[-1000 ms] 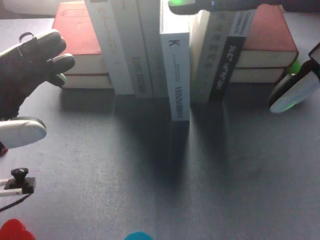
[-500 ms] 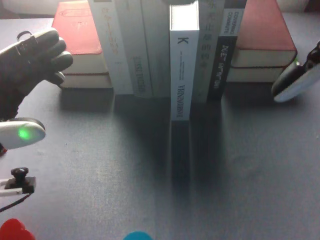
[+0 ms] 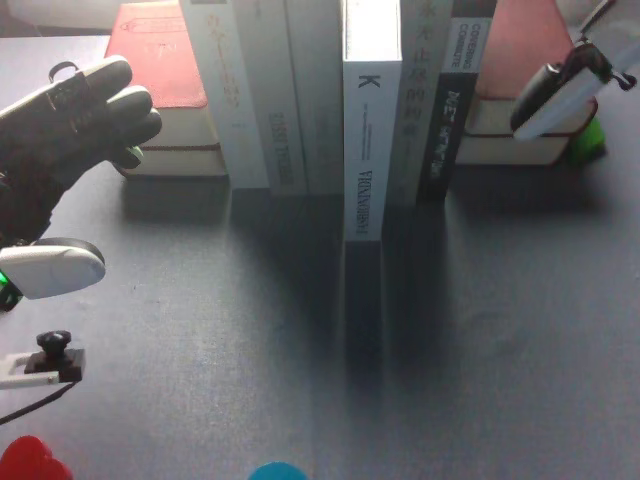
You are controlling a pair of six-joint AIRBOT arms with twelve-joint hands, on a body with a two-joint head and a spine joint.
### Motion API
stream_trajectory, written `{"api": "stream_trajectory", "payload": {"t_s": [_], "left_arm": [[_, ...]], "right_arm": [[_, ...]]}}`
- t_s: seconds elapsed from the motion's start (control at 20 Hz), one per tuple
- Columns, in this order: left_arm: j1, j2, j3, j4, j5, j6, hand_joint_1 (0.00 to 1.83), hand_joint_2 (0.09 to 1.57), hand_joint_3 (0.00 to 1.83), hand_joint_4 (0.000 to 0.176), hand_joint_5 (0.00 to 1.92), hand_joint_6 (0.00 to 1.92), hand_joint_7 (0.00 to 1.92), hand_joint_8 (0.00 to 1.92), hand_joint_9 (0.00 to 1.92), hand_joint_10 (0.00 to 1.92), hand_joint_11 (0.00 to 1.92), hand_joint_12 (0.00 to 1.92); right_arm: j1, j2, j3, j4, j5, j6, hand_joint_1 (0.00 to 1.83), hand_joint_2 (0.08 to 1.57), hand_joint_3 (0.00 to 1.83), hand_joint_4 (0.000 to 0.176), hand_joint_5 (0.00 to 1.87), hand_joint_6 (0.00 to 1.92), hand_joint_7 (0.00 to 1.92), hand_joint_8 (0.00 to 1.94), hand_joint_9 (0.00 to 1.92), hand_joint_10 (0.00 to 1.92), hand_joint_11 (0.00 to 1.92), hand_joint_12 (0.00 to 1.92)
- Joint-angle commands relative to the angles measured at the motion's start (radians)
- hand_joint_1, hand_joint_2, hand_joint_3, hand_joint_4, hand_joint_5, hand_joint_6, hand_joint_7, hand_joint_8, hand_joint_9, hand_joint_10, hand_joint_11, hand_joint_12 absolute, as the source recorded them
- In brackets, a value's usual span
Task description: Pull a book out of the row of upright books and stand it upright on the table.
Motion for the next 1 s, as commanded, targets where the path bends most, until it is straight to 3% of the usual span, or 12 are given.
{"api": "stream_trajectory", "payload": {"t_s": [0.0, 0.1, 0.15, 0.35, 0.4, 0.45, 0.5, 0.55, 0.6, 0.75, 0.9, 0.95], "left_arm": [[-0.008, -0.006, 0.004, -0.020, -0.121, -0.012, 1.15, 0.69, 0.00, 0.024, 0.42, 0.00, 0.49, 0.00, 0.50, 0.01, 0.00, 1.51], [-0.008, -0.006, 0.006, -0.020, -0.122, -0.012, 1.16, 0.68, 0.00, 0.024, 0.44, 0.00, 0.50, 0.01, 0.51, 0.01, 0.00, 1.53], [-0.009, -0.004, 0.005, -0.020, -0.122, -0.012, 1.15, 0.69, 0.01, 0.026, 0.44, 0.00, 0.49, 0.00, 0.51, 0.01, 0.00, 1.53], [-0.008, 0.000, 0.002, -0.020, -0.122, -0.012, 1.15, 0.71, 0.01, 0.021, 0.43, 0.00, 0.49, 0.00, 0.50, 0.01, 0.00, 1.51], [-0.008, 0.005, -0.001, -0.019, -0.123, -0.012, 1.14, 0.71, 0.01, 0.018, 0.43, 0.00, 0.49, 0.00, 0.50, 0.00, 0.00, 1.53], [-0.008, 0.007, -0.002, -0.017, -0.123, -0.012, 1.14, 0.71, 0.01, 0.018, 0.43, 0.00, 0.49, 0.00, 0.50, 0.00, 0.00, 1.53], [-0.008, 0.008, -0.002, -0.017, -0.123, -0.012, 1.16, 0.69, 0.00, 0.025, 0.45, 0.00, 0.51, 0.00, 0.52, 0.01, 0.00, 1.51], [-0.008, 0.008, -0.002, -0.016, -0.122, -0.012, 1.17, 0.69, 0.00, 0.022, 0.45, 0.01, 0.52, 0.01, 0.53, 0.01, 0.00, 1.51], [-0.008, 0.008, -0.002, -0.014, -0.122, -0.012, 1.17, 0.69, 0.00, 0.021, 0.45, 0.01, 0.52, 0.01, 0.53, 0.01, 0.00, 1.51], [-0.015, 0.007, -0.002, -0.008, -0.122, -0.012, 1.16, 0.70, 0.00, 0.014, 0.44, 0.00, 0.50, 0.00, 0.53, 0.01, 0.00, 1.48], [-0.017, 0.009, -0.004, -0.006, -0.122, -0.012, 1.15, 0.70, 0.00, 0.010, 0.45, 0.00, 0.54, 0.01, 0.56, 0.01, 0.00, 1.42], [-0.019, 0.010, -0.006, -0.003, -0.122, -0.012, 1.15, 0.70, 0.00, 0.004, 0.46, 0.00, 0.55, 0.01, 0.56, 0.01, 0.00, 1.42]], "right_arm": [[0.004, -0.005, 0.009, 0.062, -0.032, 0.002, 0.90, 0.79, 0.02, 0.113, 0.00, 0.00, 0.00, 0.00, 0.00, 0.00, 0.00, 0.00], [-0.004, -0.031, 0.034, 0.043, -0.035, 0.019, 0.93, 0.79, 0.02, 0.120, 0.00, 0.00, 0.00, 0.00, 0.00, 0.00, 0.00, 0.00], [-0.011, -0.042, 0.045, 0.034, -0.038, 0.025, 1.01, 0.80, 0.01, 0.107, 0.00, 0.00, 0.00, 0.00, 0.00, 0.00, 0.00, 0.00], [-0.024, -0.067, 0.063, 0.004, -0.054, 0.027, 1.04, 0.79, 0.01, 0.107, 0.00, 0.00, 0.00, 0.00, 0.00, 0.00, 0.00, 0.00], [-0.025, -0.077, 0.069, -0.006, -0.061, 0.027, 1.08, 0.80, 0.05, 0.162, 0.00, 0.00, 0.00, 0.00, 0.00, 0.00, 0.00, 0.62], [-0.029, -0.084, 0.076, -0.007, -0.064, 0.027, 1.08, 0.80, 0.05, 0.162, 0.00, 0.00, 0.00, 0.00, 0.00, 0.00, 0.00, 0.62], [-0.030, -0.090, 0.083, -0.007, -0.066, 0.027, 1.01, 0.79, 0.02, 0.138, 0.00, 0.00, 0.00, 0.00, 0.00, 0.00, 0.00, 0.50], [-0.031, -0.095, 0.087, -0.007, -0.068, 0.027, 1.02, 0.79, 0.00, 0.120, 0.00, 0.00, 0.00, 0.00, 0.00, 0.00, 0.00, 0.09], [-0.033, -0.100, 0.090, -0.008, -0.070, 0.027, 1.03, 0.79, 0.00, 0.117, 0.00, 0.00, 0.00, 0.00, 0.00, 0.00, 0.00, 0.02], [-0.041, -0.122, 0.109, -0.008, -0.077, 0.027, 1.12, 0.78, 0.00, 0.107, 0.00, 0.00, 0.00, 0.00, 0.00, 0.00, 0.00, 0.00], [-0.047, -0.128, 0.112, -0.008, -0.088, 0.027, 1.23, 0.76, 0.00, 0.064, 0.18, 0.03, 0.00, 0.00, 0.00, 0.00, 0.01, 0.02], [-0.047, -0.133, 0.116, -0.008, -0.094, 0.027, 1.26, 0.78, 0.00, 0.039, 0.26, 0.01, 0.06, 0.00, 0.03, 0.00, 0.00, 0.32]]}}
